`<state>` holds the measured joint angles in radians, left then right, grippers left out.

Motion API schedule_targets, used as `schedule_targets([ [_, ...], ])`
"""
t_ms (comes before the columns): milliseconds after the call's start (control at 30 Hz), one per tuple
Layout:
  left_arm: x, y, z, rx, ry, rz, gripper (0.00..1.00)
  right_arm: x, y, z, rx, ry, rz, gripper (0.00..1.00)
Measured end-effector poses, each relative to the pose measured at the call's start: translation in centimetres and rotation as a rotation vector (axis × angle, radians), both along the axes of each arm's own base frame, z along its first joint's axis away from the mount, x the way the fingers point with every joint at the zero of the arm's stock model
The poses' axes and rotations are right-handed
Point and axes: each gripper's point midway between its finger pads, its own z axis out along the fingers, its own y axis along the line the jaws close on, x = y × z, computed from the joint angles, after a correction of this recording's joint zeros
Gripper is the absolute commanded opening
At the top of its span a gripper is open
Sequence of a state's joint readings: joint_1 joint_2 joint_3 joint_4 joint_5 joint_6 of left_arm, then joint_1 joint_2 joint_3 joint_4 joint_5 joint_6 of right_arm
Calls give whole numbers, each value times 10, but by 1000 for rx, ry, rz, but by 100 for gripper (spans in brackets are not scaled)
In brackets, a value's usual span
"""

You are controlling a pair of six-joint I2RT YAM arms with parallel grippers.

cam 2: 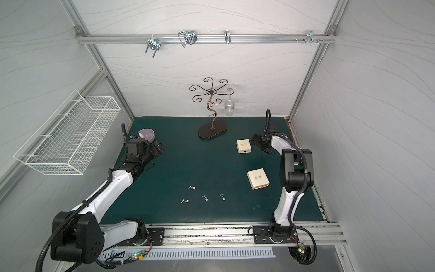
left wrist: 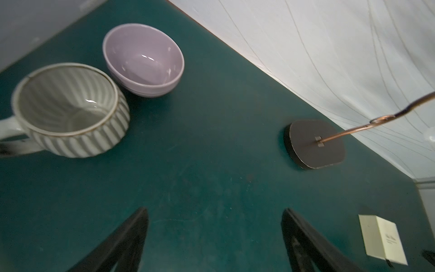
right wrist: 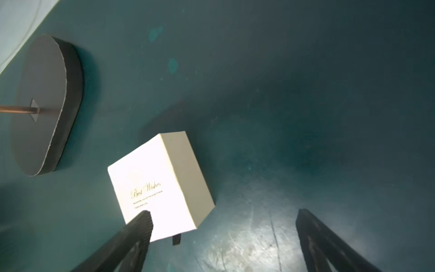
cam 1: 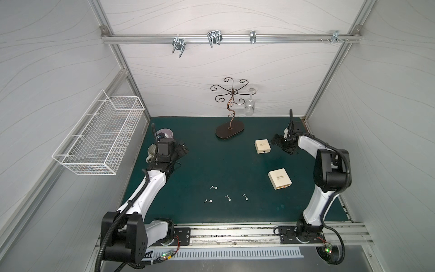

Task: Place the earrings into the drawer-style jewelry box
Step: Move the jewelry box to the center of the board.

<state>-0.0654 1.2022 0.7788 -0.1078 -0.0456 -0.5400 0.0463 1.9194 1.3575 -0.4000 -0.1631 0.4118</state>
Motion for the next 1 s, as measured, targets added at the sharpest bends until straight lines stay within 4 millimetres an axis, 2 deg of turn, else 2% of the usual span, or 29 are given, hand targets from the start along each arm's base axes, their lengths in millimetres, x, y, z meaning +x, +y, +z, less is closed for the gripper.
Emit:
schedule_targets([
  [167,1,-20,-3,-85,18,-82,87,17,22,9,35,-25,59,92],
  [267,0,-29,-3,-120,20,-117,86,25,39,6,50,-25,106,90],
  [600,-2,-41,-1,-163,24,-168,86,23,95,-12,63,17,283,84],
  [800,-3,-46,-1,-174,25,-186,85,7,152,-8,69,-2,460,83],
  [1000,-5,-52,0,-182,26,-209,85,-14,222,-3,62,-42,674,84],
])
